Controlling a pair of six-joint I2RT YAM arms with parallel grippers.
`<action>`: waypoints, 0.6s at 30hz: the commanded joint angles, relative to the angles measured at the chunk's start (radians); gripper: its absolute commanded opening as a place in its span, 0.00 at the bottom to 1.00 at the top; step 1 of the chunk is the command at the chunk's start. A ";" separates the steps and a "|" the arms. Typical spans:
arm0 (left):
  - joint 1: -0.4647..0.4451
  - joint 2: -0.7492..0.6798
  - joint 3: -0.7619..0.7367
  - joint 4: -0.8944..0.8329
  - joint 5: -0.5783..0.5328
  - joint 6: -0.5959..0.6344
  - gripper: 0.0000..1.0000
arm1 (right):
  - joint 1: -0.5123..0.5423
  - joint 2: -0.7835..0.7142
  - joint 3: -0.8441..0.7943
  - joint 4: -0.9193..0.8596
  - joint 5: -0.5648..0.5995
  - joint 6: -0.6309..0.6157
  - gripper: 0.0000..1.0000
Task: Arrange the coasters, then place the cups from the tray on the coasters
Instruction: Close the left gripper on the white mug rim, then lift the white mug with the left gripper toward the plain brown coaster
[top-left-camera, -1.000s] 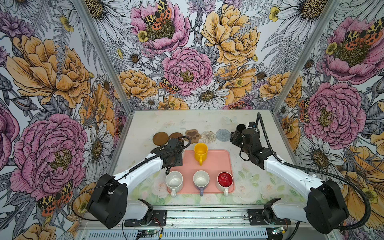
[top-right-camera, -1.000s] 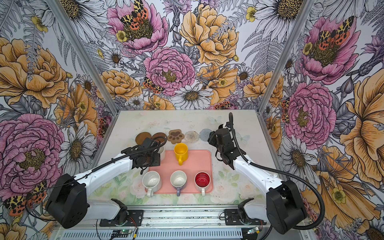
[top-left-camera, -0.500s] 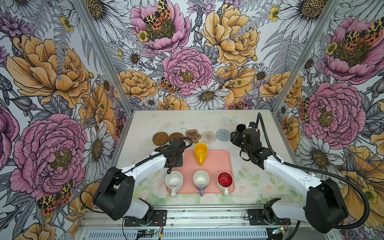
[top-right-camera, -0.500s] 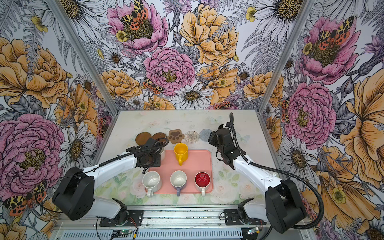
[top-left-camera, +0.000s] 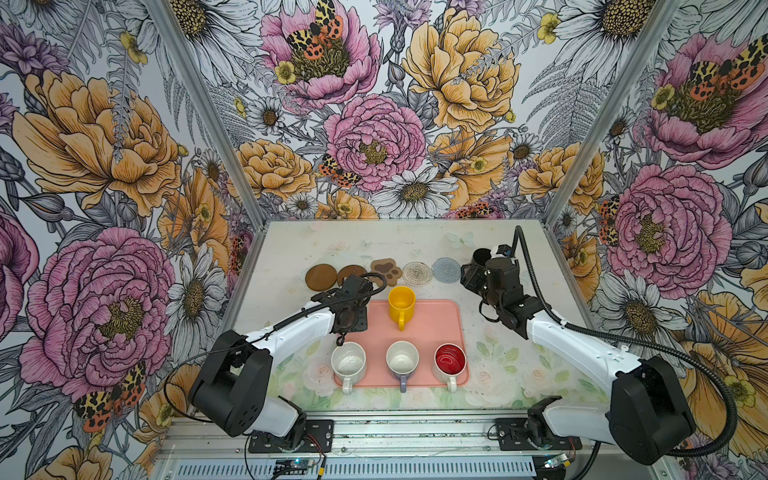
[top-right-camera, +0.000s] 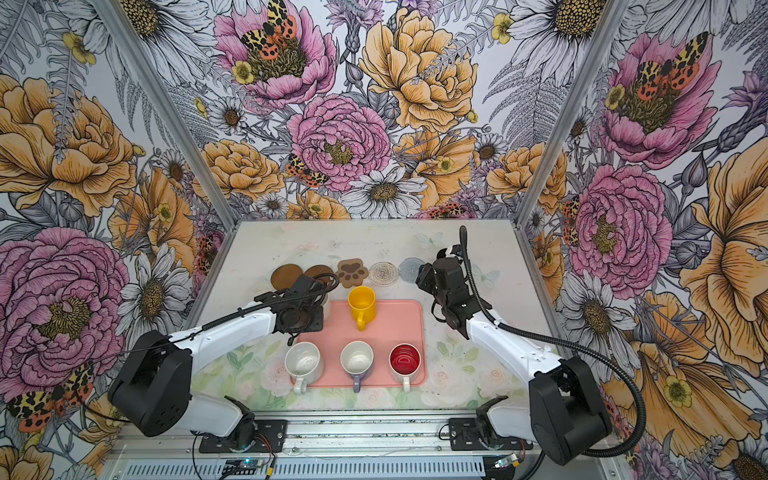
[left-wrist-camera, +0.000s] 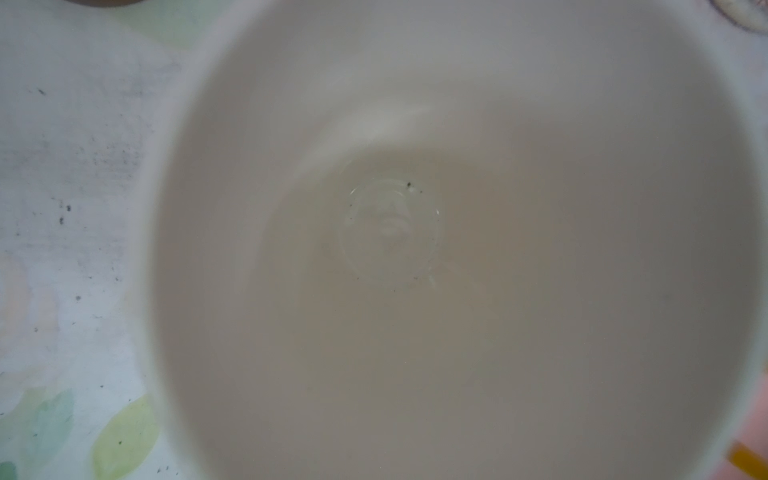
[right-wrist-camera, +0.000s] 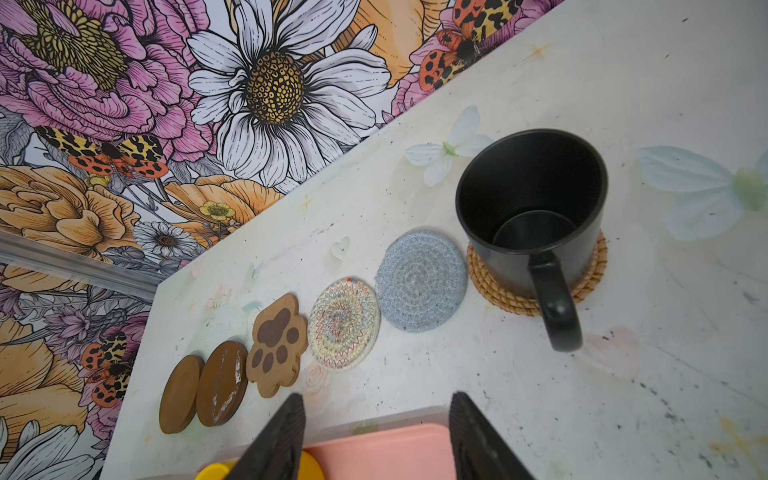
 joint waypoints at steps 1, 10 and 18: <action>0.006 0.010 0.017 0.035 -0.023 -0.012 0.41 | -0.008 0.009 -0.006 0.032 -0.008 0.012 0.58; 0.011 0.018 0.016 0.037 -0.019 -0.008 0.27 | -0.009 0.015 -0.007 0.039 -0.020 0.018 0.57; 0.012 0.024 0.010 0.038 -0.014 -0.009 0.00 | -0.008 0.019 -0.010 0.050 -0.028 0.022 0.56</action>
